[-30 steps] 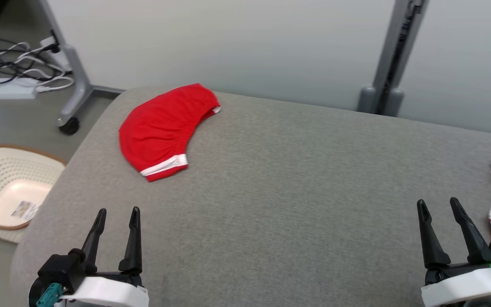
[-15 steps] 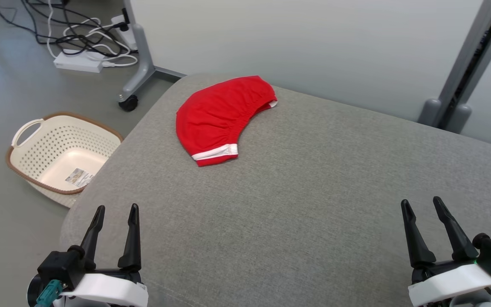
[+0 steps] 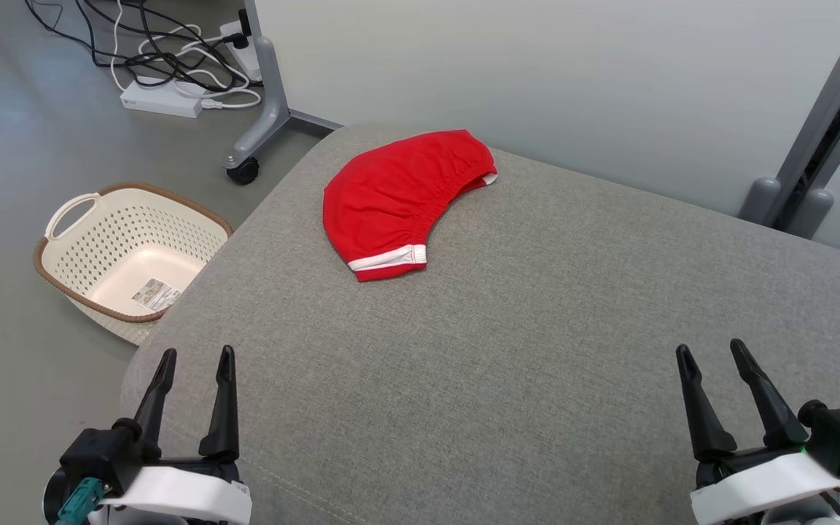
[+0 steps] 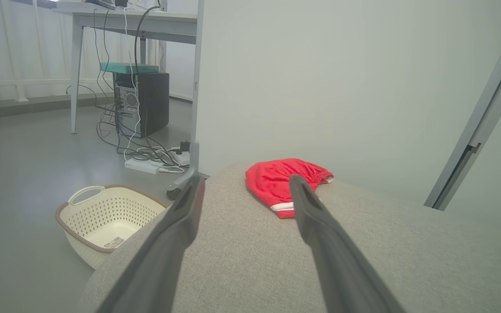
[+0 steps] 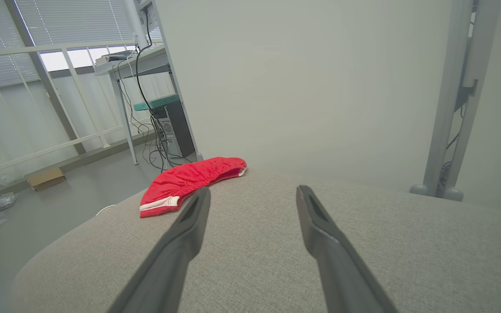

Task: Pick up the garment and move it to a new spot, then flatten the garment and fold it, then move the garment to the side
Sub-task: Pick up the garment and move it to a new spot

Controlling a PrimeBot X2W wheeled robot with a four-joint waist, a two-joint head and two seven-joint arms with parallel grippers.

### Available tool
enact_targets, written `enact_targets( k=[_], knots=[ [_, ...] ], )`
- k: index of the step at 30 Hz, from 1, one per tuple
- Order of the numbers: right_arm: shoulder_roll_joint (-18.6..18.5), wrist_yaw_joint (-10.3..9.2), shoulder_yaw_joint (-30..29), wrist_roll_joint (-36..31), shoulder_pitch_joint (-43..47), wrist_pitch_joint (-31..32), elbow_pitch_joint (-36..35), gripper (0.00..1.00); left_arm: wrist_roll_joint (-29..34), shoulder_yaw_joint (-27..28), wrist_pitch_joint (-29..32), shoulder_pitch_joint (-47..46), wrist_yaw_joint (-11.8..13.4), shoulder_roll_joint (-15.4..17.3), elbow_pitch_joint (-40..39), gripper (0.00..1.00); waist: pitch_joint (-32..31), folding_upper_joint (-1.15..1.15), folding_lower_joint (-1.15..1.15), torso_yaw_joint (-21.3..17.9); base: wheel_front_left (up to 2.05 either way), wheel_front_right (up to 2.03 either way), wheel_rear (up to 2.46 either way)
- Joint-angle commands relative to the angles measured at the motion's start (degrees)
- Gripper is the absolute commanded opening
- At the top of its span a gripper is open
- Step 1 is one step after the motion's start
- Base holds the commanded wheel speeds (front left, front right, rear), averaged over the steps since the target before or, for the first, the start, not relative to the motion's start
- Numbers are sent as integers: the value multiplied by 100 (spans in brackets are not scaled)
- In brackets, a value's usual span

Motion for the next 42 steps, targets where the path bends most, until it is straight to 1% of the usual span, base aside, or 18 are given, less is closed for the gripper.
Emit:
enact_targets(
  k=[1,5,9,13,19,20,22,24,27,28,29,30,32,36,38,40,42],
  knots=[
    [-36,2,29,30,-63,-2,-8,100,19,48,-21,13,28,18,-46,100,10,0,0,-22,0,0,0],
    [-53,2,63,28,-107,-2,-17,100,-7,78,-21,-32,26,19,-93,100,66,0,0,-85,0,0,0],
    [-109,2,112,22,-162,-2,-36,100,103,-48,-11,-293,-40,179,-80,100,185,0,0,-190,0,0,0],
    [-159,2,114,14,-277,3,-88,100,55,-144,103,-616,-64,280,-56,100,322,0,0,-302,0,0,0],
    [-253,2,112,-30,-522,37,-289,100,-348,-65,529,-1572,-114,485,115,100,688,0,0,-605,0,0,0],
    [-284,2,127,-62,-610,54,-362,100,-503,-71,770,-1928,-129,595,324,100,831,0,0,-730,0,0,0],
    [-293,2,149,-94,-712,84,-474,100,-592,-135,1035,-2287,-144,789,617,100,985,0,0,-885,0,0,0],
    [-298,2,188,-119,-829,98,-562,100,-875,-133,1235,-2663,-149,882,921,100,1147,0,0,-1072,0,0,0],
    [-301,2,267,-140,-1016,145,-707,100,-1276,-163,1517,-3162,-148,1139,1348,100,1396,0,0,-1383,0,0,0],
    [-298,2,319,-144,-1080,157,-760,100,-1377,-183,1603,-3316,-149,1270,1472,100,1479,0,0,-1497,0,0,0],
    [-299,2,330,-152,-1115,150,-799,100,-1557,-231,1707,-3441,-149,1314,1610,100,1546,0,0,-1587,0,0,0],
    [-284,2,372,-147,-1173,154,-852,100,-1665,-247,1792,-3573,-151,1443,1739,100,1622,0,0,-1698,0,0,0],
    [-282,2,415,-162,-1253,156,-917,100,-1903,-288,1871,-3860,-151,1696,1957,100,1751,0,0,-1895,0,0,0],
    [-278,2,427,-143,-1355,163,-1016,100,-2344,-336,2025,-4309,-151,2038,2490,100,1958,0,0,-2220,0,0,0],
    [-291,2,441,-145,-1428,159,-1043,100,-2582,-299,2092,-4513,-151,2153,2784,100,2053,0,0,-2366,0,0,0],
    [-290,2,460,-145,-1465,153,-1081,100,-2675,-366,2202,-4648,-151,2294,3077,100,2136,0,0,-2505,0,0,0],
    [-290,2,482,-142,-1513,145,-1131,100,-2932,-327,2386,-4776,-153,2336,3387,100,2210,0,0,-2635,0,0,0]
  ],
)
